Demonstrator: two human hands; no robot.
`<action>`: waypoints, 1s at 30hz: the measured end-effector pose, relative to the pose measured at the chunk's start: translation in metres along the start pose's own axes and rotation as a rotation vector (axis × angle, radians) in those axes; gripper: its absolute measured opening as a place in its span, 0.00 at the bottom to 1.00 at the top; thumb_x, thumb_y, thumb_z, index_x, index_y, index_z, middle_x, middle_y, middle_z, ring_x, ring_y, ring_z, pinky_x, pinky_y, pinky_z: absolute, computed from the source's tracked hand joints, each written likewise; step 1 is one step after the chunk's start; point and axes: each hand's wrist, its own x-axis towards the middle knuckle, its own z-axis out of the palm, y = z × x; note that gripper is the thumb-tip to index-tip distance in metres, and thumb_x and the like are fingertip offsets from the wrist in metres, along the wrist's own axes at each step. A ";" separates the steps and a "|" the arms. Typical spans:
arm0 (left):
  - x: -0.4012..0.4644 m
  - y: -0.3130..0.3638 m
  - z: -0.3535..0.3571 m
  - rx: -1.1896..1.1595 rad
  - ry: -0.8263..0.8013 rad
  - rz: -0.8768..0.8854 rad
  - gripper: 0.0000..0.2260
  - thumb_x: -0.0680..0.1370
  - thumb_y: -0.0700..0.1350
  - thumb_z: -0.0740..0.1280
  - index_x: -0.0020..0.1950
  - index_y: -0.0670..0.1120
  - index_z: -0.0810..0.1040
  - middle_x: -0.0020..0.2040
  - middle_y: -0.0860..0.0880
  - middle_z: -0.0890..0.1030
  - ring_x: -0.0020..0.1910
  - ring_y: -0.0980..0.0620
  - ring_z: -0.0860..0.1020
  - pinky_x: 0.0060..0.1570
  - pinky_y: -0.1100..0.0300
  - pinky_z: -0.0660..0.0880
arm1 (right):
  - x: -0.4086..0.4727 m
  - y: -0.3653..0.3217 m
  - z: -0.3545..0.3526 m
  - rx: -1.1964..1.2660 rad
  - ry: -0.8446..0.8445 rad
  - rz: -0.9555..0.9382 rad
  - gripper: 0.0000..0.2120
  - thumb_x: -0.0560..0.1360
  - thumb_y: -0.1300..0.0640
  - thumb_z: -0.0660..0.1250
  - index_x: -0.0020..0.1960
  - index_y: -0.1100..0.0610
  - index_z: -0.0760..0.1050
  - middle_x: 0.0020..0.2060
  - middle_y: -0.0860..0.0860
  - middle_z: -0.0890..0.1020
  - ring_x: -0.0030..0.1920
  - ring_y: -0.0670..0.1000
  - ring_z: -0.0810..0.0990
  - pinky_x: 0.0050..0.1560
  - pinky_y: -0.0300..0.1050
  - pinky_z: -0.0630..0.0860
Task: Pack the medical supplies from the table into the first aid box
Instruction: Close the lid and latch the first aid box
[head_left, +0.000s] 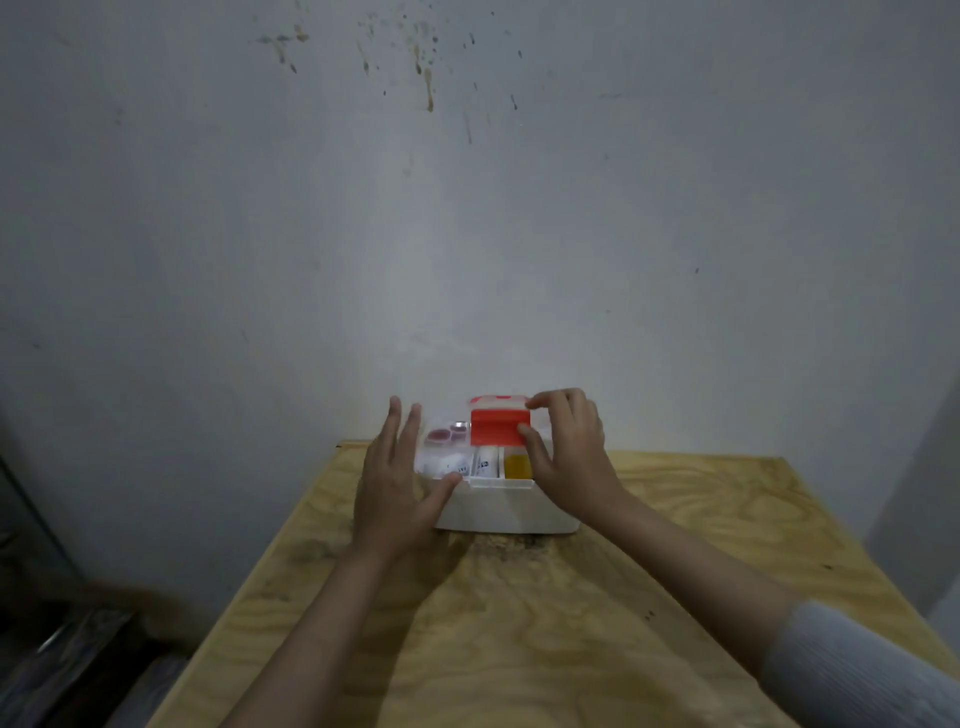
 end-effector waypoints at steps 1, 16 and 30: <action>0.001 0.002 -0.001 0.022 0.005 0.057 0.38 0.71 0.58 0.70 0.76 0.55 0.55 0.77 0.51 0.55 0.72 0.52 0.57 0.64 0.52 0.62 | -0.007 0.002 0.001 -0.002 -0.030 -0.005 0.11 0.75 0.55 0.64 0.55 0.57 0.72 0.51 0.56 0.74 0.51 0.55 0.73 0.52 0.47 0.69; -0.004 0.013 0.004 -0.195 -0.016 -0.047 0.19 0.73 0.44 0.72 0.64 0.48 0.76 0.67 0.48 0.74 0.66 0.49 0.71 0.61 0.55 0.70 | -0.026 0.010 0.006 0.067 -0.106 0.007 0.10 0.68 0.50 0.73 0.42 0.55 0.77 0.48 0.52 0.75 0.52 0.51 0.72 0.51 0.43 0.67; -0.008 0.027 0.005 -0.218 0.011 -0.105 0.20 0.74 0.43 0.71 0.65 0.46 0.75 0.68 0.47 0.73 0.67 0.48 0.70 0.60 0.54 0.70 | -0.037 0.016 0.016 -0.110 -0.016 -0.121 0.20 0.68 0.49 0.73 0.55 0.58 0.77 0.51 0.60 0.78 0.53 0.59 0.76 0.54 0.55 0.73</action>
